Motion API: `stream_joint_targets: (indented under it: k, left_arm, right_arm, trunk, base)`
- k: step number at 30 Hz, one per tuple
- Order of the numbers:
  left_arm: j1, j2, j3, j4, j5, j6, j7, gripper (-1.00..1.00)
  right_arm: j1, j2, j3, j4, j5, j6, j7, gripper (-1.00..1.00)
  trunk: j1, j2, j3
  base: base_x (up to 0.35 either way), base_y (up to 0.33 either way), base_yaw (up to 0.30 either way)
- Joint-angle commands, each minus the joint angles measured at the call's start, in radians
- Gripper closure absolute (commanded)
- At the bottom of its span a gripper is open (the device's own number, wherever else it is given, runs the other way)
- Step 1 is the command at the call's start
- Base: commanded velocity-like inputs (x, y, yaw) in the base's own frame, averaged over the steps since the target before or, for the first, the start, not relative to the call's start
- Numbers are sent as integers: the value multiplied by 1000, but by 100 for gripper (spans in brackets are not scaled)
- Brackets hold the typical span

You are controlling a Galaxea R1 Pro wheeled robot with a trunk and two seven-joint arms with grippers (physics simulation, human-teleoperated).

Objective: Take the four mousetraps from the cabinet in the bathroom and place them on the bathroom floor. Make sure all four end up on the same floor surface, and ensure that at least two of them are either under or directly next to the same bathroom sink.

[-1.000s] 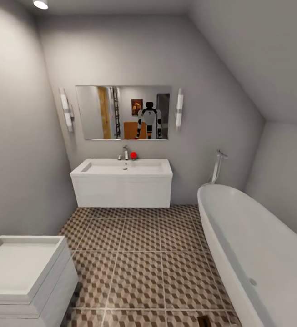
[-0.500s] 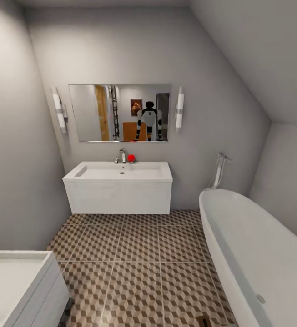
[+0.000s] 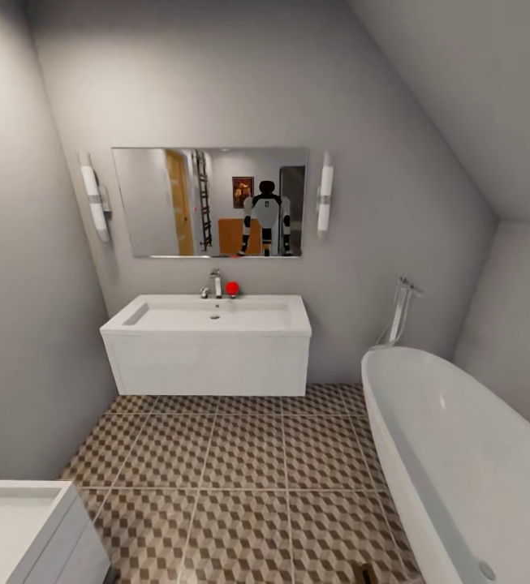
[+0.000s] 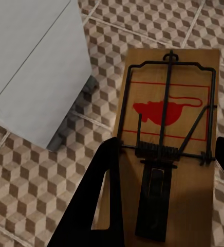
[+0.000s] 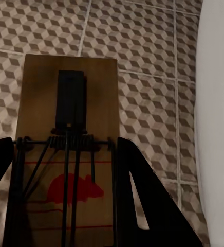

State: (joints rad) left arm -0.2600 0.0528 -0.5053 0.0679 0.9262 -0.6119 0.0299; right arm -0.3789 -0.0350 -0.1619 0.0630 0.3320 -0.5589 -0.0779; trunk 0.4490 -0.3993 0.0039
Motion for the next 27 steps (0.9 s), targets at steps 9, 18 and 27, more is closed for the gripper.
stream_joint_targets:
  k: [9, 18, 27]
  left_arm:
    - [-1, 0, -7, 3, 0, -3, 3, 100]
    - [-1, 0, -7, 3, 0, -3, 3, 100]
    - [-1, -1, -6, 3, 0, -3, 2, 100]
  right_arm:
    - [-2, 0, -5, 5, 10, -6, -7, 100]
    - [-2, 0, -5, 5, 12, -6, -7, 100]
    - [-2, 0, -5, 5, 12, -6, -7, 100]
  trunk:
    - [1, -1, 0]
    - [1, -1, 0]
    - [1, -1, 0]
  base:
    - [324, 0, 0]
    - [324, 0, 0]
    - [324, 0, 0]
